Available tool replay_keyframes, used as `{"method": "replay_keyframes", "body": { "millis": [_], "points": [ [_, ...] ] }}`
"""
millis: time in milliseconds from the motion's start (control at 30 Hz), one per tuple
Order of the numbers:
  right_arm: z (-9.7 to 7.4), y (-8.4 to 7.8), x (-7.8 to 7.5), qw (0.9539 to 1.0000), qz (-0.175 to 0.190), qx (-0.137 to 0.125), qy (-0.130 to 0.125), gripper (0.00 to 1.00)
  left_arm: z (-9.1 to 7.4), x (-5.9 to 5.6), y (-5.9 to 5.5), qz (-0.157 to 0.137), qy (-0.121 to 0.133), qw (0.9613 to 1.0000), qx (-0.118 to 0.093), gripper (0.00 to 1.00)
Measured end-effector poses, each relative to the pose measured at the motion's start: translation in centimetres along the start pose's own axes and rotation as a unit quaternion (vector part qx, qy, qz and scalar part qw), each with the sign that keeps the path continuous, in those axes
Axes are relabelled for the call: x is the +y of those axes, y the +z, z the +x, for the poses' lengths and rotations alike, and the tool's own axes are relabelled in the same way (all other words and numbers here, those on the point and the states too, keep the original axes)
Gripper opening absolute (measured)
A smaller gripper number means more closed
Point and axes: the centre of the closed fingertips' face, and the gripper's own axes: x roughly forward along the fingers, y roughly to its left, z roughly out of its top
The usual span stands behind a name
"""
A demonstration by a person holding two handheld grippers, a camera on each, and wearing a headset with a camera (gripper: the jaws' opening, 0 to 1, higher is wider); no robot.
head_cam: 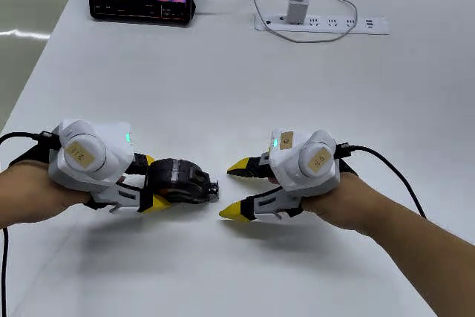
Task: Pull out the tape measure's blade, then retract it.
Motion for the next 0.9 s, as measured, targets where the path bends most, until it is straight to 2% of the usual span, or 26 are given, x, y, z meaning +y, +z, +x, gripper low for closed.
{"method": "replay_keyframes", "body": {
  "millis": [200, 900],
  "points": [
    [0.4, -0.2, -0.1, 1.0000, -0.001, 0.001, 0.002, 0.35, 0.0, 0.0, 0.0, 0.000, -0.001, 1.0000, 0.001, 0.28],
    [1.6, 0.8, -0.3, 0.9998, -0.017, -0.009, 0.004, 0.23, 0.0, 0.1, -0.1, 0.003, -0.001, 1.0000, 0.005, 0.27]
  ]
}}
